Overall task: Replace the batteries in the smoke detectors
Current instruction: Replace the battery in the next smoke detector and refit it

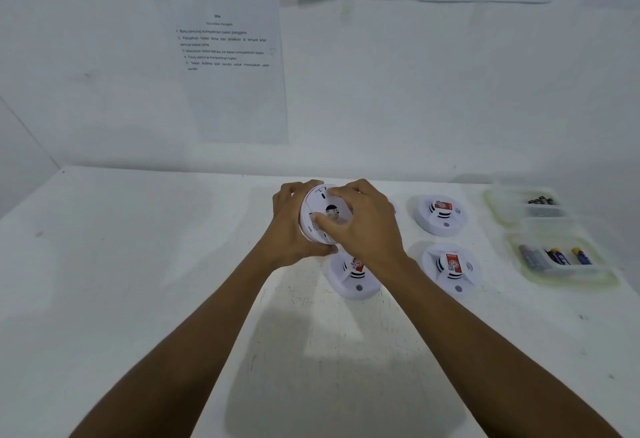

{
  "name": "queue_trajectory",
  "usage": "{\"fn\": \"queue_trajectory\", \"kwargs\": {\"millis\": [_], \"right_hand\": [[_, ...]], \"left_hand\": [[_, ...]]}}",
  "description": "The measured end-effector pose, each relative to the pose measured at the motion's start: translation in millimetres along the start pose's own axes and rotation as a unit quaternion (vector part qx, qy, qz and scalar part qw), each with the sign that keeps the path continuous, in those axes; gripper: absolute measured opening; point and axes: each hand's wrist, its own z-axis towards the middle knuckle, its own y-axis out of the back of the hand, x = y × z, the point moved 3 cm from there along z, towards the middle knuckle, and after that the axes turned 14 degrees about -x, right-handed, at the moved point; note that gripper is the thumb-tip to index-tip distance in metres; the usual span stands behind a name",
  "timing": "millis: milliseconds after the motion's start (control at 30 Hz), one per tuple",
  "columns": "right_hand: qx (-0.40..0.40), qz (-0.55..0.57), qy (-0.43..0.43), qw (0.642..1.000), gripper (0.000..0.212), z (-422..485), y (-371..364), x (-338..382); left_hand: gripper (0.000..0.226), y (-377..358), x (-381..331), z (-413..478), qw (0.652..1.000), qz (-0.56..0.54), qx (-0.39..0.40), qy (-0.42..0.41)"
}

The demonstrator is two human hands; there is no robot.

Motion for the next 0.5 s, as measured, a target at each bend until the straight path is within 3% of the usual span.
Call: {"fn": "queue_trajectory", "kwargs": {"millis": [167,400,500], "right_hand": [[0.003,0.006,0.000,1.000,0.053,-1.3,-1.3,0.0],[-0.021,0.037,-0.100,0.994,0.053,-3.7,-2.4,1.9],[-0.030,0.051,-0.132,0.989,0.052,-3.4,-5.4,0.4]], "left_hand": [[0.098,6.5,-9.3,-6.2,0.999,-0.049,-0.008,0.011],[0.084,9.8,-18.4,-9.0,0.997,-0.073,0.014,0.008],[0.064,15.6,-32.7,-9.5,0.994,-0.100,0.031,0.033]]}}
